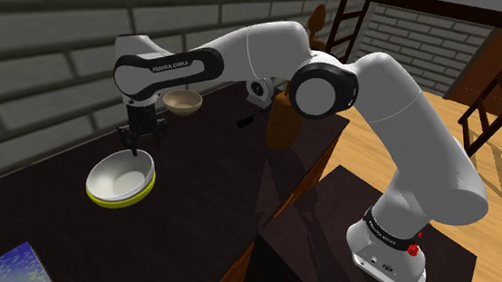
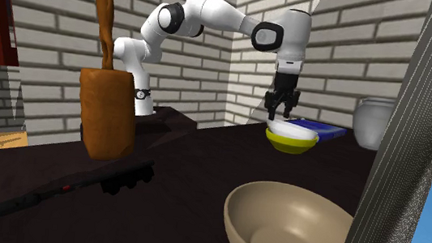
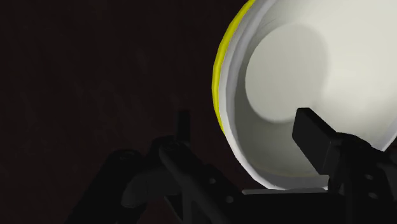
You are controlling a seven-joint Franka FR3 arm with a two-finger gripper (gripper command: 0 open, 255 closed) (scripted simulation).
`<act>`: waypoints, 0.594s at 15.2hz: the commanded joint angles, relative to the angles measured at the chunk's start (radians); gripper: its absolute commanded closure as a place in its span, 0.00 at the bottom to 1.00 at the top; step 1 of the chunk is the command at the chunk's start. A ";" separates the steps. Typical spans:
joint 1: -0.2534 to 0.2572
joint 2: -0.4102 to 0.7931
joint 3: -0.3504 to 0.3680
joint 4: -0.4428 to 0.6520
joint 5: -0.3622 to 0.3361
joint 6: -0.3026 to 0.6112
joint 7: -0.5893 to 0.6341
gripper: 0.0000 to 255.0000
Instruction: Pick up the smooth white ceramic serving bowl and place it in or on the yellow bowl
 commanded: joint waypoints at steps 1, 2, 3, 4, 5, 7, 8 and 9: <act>0.000 0.000 0.000 0.000 0.000 0.000 0.000 0.00; 0.000 0.000 0.000 0.000 0.000 0.000 0.000 0.00; 0.000 0.000 0.000 0.000 0.000 0.000 0.000 0.00; 0.000 0.000 0.000 0.000 0.000 0.000 0.000 0.00; -0.002 -0.007 0.000 0.021 0.000 -0.028 0.000 0.00; -0.005 -0.015 0.000 0.074 0.000 -0.089 0.002 0.00; -0.006 -0.016 0.000 0.100 -0.001 -0.116 0.002 0.00; -0.006 -0.016 0.000 0.100 -0.001 -0.116 0.002 0.00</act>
